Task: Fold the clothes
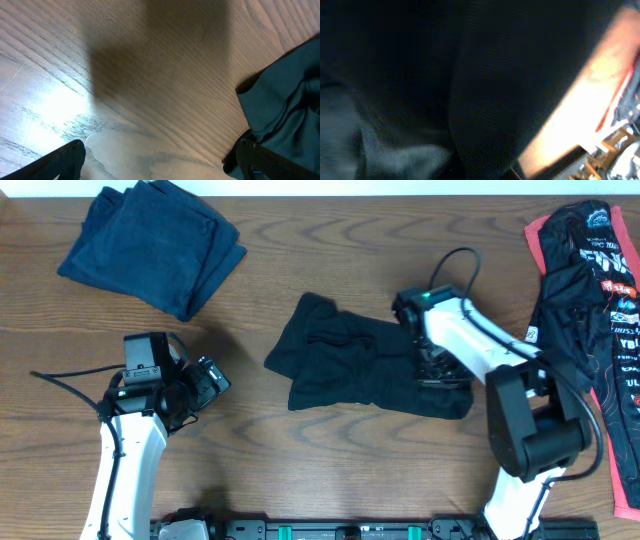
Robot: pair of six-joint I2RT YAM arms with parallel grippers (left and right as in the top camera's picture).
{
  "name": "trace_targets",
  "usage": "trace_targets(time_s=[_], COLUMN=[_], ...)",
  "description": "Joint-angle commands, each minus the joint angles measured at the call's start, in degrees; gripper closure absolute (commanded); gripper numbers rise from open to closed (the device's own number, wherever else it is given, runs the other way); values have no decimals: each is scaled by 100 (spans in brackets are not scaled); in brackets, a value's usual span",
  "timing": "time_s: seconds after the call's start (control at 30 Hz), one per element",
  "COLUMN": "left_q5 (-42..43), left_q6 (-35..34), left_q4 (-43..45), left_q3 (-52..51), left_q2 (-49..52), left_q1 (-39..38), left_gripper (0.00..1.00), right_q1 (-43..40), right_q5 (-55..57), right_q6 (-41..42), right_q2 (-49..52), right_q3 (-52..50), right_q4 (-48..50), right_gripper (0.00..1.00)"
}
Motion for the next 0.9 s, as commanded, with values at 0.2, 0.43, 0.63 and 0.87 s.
trace_targets(time_s=[0.2,0.43,0.63,0.87], left_q5=[-72,-70,-70,-70], left_q6=[55,55,55,55], left_q4=[-2,0,2,2], left_q3=[-70,-70,-70,-70], left_q2=[24,24,24,24], left_q1=[24,24,24,24], left_gripper=[2,2,2,2], right_q1=[-479,-686,-667,-63], right_q5=[275,442,501,487], right_q6=[125,22,26,-59], right_q2=[-793,-885,-885,-874], right_q3=[129,72,59,59], right_q4=[-619,-935,-973,-741], right_gripper=[99,99,99,99])
